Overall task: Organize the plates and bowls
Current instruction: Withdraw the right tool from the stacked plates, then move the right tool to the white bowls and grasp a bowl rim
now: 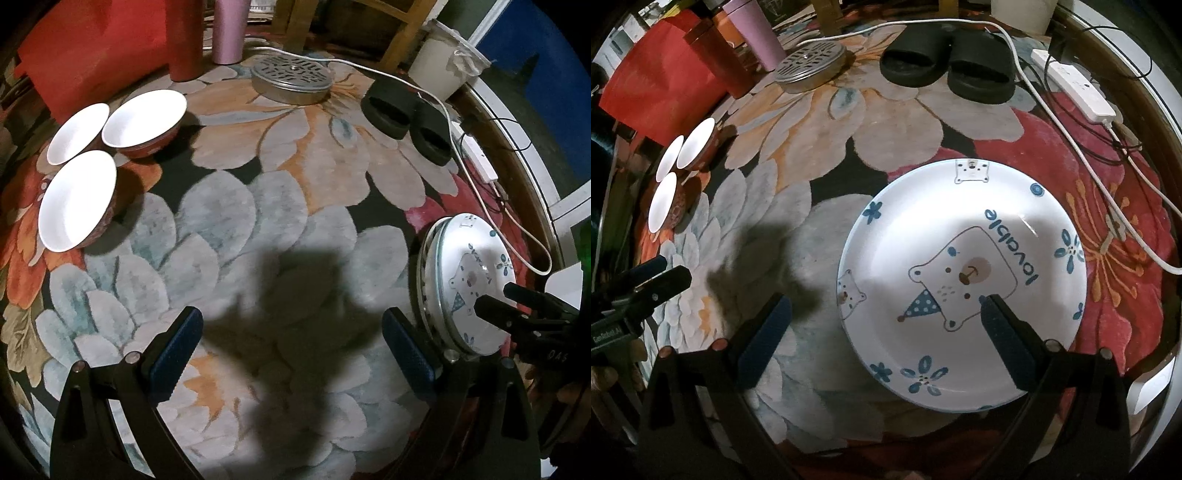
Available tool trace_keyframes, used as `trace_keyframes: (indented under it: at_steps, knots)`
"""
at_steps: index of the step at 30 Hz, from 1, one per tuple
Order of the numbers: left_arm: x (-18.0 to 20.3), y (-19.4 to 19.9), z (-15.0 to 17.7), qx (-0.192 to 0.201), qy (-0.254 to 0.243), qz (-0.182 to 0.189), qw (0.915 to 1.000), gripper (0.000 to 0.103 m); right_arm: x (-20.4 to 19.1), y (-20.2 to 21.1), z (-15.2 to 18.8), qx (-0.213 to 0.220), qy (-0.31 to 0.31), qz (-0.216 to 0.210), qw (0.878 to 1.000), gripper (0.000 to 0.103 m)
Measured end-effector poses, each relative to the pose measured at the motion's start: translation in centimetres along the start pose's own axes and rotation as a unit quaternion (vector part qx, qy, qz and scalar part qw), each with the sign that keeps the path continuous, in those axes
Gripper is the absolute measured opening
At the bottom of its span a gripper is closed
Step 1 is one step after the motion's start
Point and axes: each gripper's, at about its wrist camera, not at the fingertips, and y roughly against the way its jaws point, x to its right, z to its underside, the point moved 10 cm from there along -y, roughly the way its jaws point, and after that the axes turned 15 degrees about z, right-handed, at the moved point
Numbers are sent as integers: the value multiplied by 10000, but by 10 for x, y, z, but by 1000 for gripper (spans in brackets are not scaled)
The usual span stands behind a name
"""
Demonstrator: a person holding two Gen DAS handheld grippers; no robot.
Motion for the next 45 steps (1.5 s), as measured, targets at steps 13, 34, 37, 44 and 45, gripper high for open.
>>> trace_keyframes:
  at_steps: [13,34,37,44,45]
  knots:
    - [-28,12,5,65,205,-136,9997,98,-18,-2,2,-4,150,-27,9999,103]
    - [-72,28,15,189,540,-283,9980,98,-47,-5,6,-4,379,-44,9993,103]
    - [-77,29,17,204,579,-301,9977,98,-51,-5,6,3,413,-48,9991,103]
    - [-92,33,21,238,704,-332,9967,98,-62,-8,6,5,501,-54,9987,103]
    - [-95,33,22,246,733,-336,9964,98,-64,-8,6,4,511,-58,9987,103]
